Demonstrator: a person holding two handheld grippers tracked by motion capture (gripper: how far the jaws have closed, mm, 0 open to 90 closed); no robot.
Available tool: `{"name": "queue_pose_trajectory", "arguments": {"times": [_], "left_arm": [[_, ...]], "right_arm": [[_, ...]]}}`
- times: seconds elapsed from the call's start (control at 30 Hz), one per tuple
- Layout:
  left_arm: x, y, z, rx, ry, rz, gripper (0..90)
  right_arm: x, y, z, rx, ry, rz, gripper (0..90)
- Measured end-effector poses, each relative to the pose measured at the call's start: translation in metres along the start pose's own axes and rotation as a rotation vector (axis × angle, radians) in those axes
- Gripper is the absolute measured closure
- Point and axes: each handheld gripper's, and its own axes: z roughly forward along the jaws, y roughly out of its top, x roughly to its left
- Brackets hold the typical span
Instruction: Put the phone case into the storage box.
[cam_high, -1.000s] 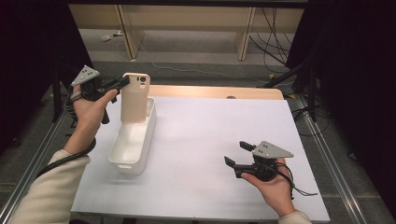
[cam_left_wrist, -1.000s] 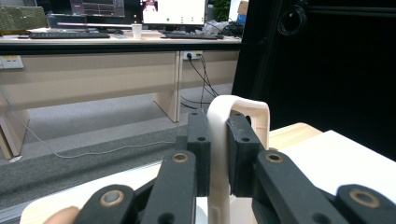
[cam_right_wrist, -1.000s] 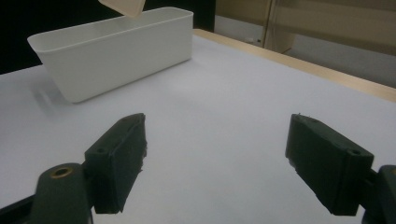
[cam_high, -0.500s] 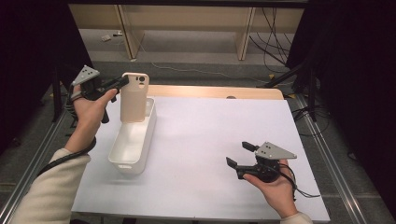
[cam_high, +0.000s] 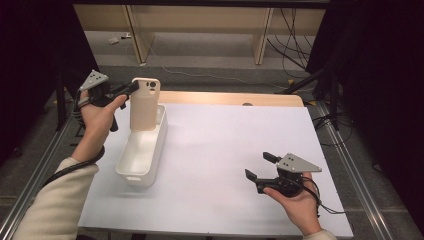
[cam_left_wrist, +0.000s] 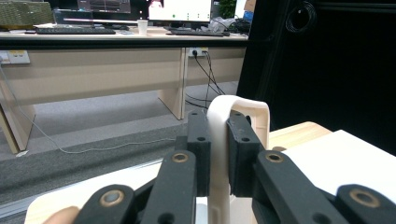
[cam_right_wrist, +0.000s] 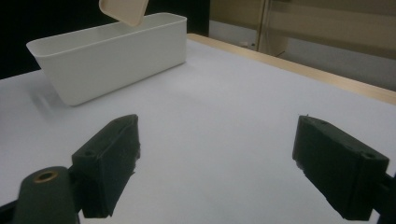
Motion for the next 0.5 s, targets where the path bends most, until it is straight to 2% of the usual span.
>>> {"name": "queue_pose_trajectory", "arguments": {"times": [0.17,0.23,0.3,0.37,0.43,0.5], "left_arm": [[0.0002,-0.0010,0.0031,0.003,-0.001,-0.001,81.2],[0.0001,-0.0015,0.0040,0.003,-0.001,-0.001,81.2],[-0.0001,-0.0020,0.0052,0.004,-0.003,0.001,81.2],[-0.0007,-0.0024,0.0062,0.005,-0.004,0.001,81.2],[-0.0010,-0.0027,0.0070,0.006,-0.004,0.000,81.2],[-0.0006,-0.0027,0.0077,0.006,-0.006,0.002,81.2]], "right_arm": [[-0.0003,-0.0001,-0.0016,0.008,-0.003,-0.004,15.8],[0.0014,-0.0005,-0.0014,0.012,0.016,0.025,15.6],[0.0010,-0.0002,-0.0031,0.026,0.005,0.017,15.6],[0.0010,-0.0007,-0.0018,0.011,0.016,0.021,15.5],[-0.0006,-0.0008,-0.0012,-0.009,0.001,-0.008,15.5],[-0.0005,-0.0004,-0.0021,-0.001,0.002,-0.005,15.5]]}}
